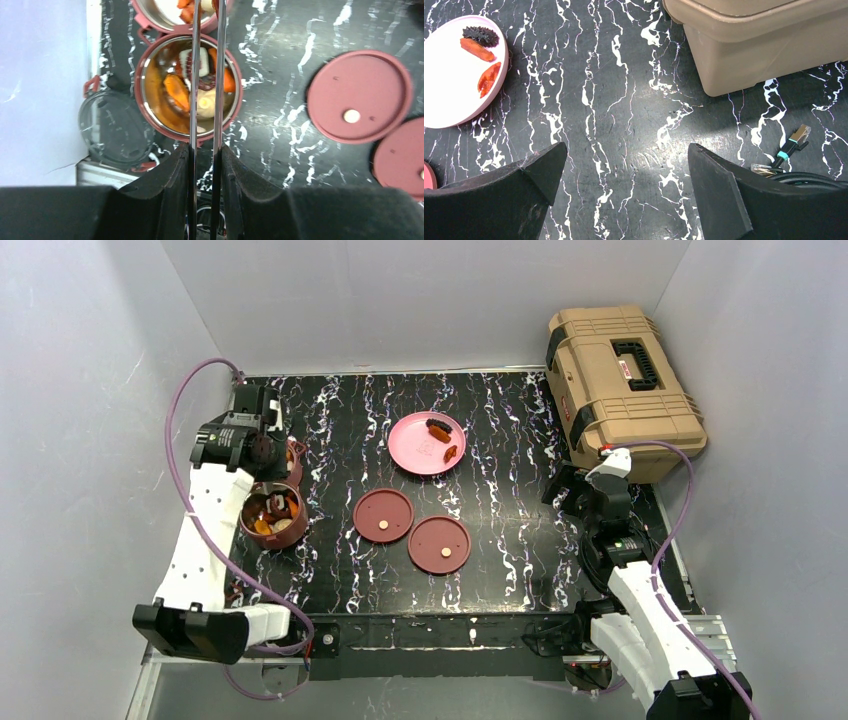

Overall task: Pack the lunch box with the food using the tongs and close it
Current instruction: Place the fake food in the packing box.

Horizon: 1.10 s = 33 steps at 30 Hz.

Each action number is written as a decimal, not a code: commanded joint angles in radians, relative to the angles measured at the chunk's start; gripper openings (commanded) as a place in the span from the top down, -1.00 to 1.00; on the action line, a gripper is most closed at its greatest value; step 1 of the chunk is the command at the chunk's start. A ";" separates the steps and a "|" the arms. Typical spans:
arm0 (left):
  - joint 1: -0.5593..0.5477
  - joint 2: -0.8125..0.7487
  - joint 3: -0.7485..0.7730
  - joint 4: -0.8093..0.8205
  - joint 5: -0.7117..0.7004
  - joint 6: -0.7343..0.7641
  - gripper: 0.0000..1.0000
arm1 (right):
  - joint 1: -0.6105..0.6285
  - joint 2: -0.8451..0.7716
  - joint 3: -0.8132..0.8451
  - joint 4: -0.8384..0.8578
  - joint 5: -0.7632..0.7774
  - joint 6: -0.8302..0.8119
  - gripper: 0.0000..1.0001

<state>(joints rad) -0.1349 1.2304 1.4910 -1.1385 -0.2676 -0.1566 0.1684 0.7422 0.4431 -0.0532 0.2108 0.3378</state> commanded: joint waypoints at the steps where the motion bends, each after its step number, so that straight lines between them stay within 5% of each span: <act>1: 0.010 0.040 -0.015 -0.015 -0.203 0.011 0.95 | -0.001 0.006 0.004 0.033 0.012 0.001 -1.00; 16: 0.093 0.183 -0.025 0.122 -0.163 0.045 0.87 | -0.001 0.016 0.010 0.036 0.019 -0.002 -1.00; 33: 0.106 0.225 -0.005 0.118 -0.098 0.034 0.36 | -0.001 0.033 0.005 0.044 0.007 0.004 -1.00</act>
<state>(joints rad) -0.0338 1.4849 1.4635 -1.0172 -0.3744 -0.1154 0.1684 0.7742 0.4431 -0.0505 0.2104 0.3378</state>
